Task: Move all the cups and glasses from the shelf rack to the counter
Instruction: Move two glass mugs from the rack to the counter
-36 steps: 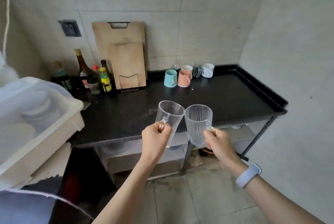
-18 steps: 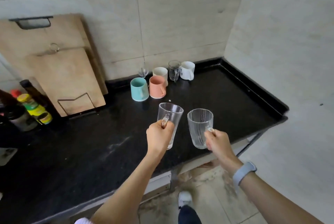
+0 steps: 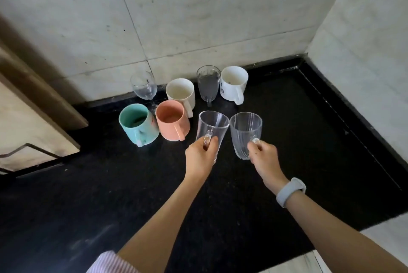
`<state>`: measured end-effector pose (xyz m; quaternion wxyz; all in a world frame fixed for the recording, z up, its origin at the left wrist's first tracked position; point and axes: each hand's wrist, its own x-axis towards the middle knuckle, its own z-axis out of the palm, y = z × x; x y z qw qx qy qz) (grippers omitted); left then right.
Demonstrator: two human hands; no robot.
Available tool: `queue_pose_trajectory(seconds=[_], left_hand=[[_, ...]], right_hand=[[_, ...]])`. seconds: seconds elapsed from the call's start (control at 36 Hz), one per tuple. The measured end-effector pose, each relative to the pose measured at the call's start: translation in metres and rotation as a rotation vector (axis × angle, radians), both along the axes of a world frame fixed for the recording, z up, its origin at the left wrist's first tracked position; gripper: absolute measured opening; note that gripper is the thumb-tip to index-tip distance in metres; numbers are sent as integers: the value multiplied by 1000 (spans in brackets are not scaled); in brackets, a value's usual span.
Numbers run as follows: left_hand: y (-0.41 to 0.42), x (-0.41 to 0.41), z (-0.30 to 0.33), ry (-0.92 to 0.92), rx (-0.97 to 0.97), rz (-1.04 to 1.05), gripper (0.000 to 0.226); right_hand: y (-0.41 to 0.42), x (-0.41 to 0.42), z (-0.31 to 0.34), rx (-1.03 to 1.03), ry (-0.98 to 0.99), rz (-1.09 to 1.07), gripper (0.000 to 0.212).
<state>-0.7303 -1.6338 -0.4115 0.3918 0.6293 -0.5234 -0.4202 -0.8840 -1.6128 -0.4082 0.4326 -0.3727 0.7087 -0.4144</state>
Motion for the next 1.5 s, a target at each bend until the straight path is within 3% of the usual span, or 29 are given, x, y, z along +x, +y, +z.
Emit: queue_pose_trajectory(seconds=[0.44, 0.67, 0.81, 0.92, 1.08, 1.33, 1.5], left_hand=[[-65, -30, -41, 116, -25, 99, 47], [-70, -31, -48, 143, -73, 81, 30], [-74, -31, -54, 90, -13, 12, 20], [-70, -32, -57, 72, 29, -50, 20], [-74, -30, -54, -87, 21, -121, 25], [-64, -17, -41, -336, -4, -112, 31], [-32, 15, -10, -522, -68, -58, 40]], right_hand=[[-71, -6, -43, -45, -42, 30, 35], [-91, -2, -50, -48, -41, 152, 28], [-98, 3, -56, -111, 84, 194, 42], [-98, 5, -59, -155, 223, 252, 39], [-98, 7, -54, -106, 307, 369, 16], [-88, 9, -41, -61, 309, 340, 22], [-55, 30, -10, -119, 520, 202, 43]])
